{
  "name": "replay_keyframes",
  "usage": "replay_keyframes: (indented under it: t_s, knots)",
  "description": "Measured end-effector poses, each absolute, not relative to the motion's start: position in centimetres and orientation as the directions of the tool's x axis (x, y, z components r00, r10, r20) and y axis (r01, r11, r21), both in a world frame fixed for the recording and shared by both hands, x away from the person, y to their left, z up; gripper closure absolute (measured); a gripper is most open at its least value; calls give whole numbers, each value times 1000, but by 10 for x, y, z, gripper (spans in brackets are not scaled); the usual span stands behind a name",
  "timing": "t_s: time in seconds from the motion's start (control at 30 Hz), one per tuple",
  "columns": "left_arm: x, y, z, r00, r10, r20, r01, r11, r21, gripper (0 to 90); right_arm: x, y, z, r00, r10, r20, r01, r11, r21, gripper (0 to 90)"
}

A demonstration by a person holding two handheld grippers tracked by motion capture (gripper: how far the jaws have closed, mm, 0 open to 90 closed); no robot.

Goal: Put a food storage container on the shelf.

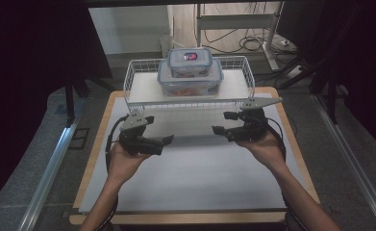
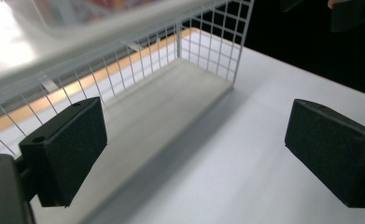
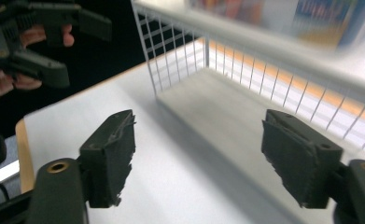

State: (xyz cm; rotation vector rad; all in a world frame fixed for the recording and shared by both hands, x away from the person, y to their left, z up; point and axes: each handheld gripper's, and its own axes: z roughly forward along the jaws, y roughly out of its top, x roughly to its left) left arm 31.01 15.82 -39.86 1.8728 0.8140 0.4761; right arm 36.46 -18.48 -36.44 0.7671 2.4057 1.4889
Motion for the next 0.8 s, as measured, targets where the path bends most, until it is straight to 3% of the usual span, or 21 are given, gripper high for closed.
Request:
replay_keyframes:
  t_s: [0.23, 0.8]
  knots:
    - [291, 162, -422, 691, 719, -79, 361, -249, 899, 35, 342, -203, -393, -825, 562, 57, 324, 389, 862, 161]
    - [251, 177, -477, 639, 767, -58, 401, -268, 876, 13, 312, -245, -455, -785, 617, 63, 375, 392, 840, 56]
